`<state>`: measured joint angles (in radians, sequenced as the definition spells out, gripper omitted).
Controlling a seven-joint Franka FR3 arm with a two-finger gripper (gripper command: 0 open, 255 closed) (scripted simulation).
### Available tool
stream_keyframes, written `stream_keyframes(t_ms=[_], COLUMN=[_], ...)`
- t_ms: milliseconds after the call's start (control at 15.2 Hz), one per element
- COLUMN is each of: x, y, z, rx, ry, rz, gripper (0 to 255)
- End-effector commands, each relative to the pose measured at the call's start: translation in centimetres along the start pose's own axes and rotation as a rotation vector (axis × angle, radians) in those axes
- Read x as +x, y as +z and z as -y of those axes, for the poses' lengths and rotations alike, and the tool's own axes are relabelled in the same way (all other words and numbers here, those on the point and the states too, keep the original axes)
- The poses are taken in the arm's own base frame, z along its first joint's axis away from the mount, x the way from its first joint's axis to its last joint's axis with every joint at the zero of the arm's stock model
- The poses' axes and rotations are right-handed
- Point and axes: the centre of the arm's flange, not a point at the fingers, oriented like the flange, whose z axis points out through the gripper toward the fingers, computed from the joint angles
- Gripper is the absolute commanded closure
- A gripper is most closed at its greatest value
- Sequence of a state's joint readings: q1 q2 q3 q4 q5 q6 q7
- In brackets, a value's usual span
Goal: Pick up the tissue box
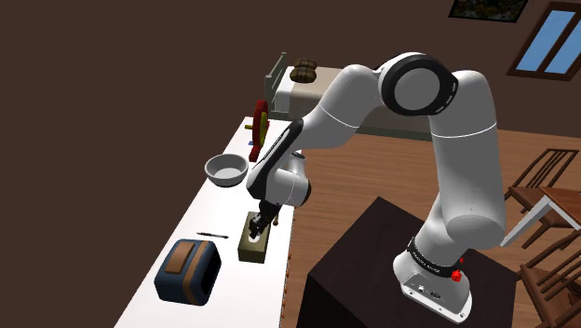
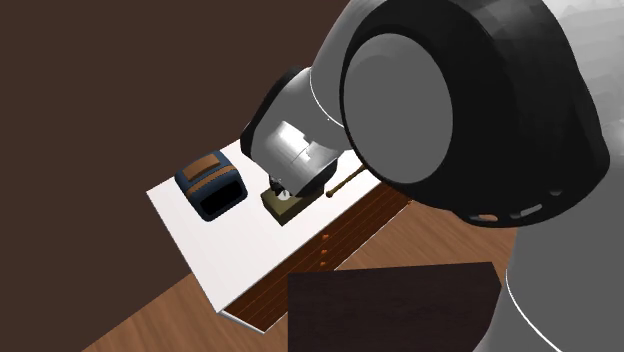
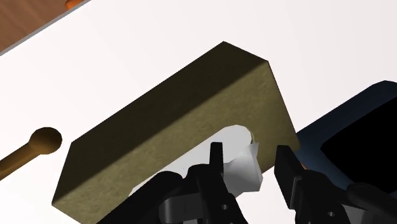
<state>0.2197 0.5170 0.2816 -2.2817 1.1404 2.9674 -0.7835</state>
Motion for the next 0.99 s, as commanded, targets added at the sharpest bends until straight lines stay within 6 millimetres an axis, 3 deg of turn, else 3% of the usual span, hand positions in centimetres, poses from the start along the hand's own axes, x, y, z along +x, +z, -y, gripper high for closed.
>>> stream_keyframes(t_ms=[0, 330, 924], x=[-0.1, 0.0, 0.8], y=[0.0, 0.0, -4.4], z=[-0.3, -0.4, 1.3], rx=[-0.005, -0.005, -0.005], ry=[0.004, 0.004, 0.004], rz=[0.001, 0.001, 0.001], gripper=[255, 255, 255])
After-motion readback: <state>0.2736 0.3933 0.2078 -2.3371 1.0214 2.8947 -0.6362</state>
